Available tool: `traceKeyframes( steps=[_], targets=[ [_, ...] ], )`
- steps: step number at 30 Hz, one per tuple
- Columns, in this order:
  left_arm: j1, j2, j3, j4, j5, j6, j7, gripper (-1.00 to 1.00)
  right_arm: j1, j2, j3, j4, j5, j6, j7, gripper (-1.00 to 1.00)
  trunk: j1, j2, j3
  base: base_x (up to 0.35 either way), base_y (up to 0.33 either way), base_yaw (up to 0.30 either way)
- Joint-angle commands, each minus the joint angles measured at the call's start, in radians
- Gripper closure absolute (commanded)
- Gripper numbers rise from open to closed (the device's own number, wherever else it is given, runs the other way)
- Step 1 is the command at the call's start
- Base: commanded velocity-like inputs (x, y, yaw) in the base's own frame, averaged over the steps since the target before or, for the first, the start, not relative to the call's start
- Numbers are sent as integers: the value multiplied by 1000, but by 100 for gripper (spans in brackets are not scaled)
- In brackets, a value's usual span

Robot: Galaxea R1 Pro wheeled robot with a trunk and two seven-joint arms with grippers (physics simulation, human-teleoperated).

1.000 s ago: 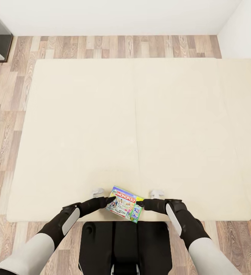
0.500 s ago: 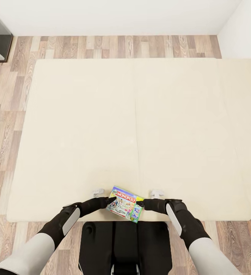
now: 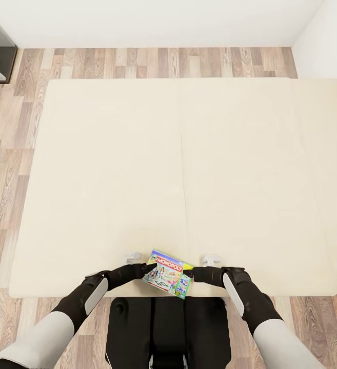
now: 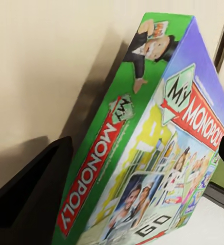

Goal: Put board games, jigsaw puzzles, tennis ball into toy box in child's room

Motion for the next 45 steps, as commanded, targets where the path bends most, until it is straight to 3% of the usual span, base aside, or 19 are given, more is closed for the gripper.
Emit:
traceKeyframes(
  steps=[1,18,45],
  targets=[
    [-3,0,-4,-1,16,-2,0,-100,0,0,-2,-1,6,2,-6,-100,14,-1,-1,0,0,0],
    [-13,9,-3,8,14,-81,0,-100,2,6,-1,-2,5,3,-6,-100,14,-1,-1,0,0,0],
    [-26,11,-5,15,12,-113,3,-100,5,7,1,-2,5,4,-6,-100,14,-1,-1,0,0,0]
  ],
)
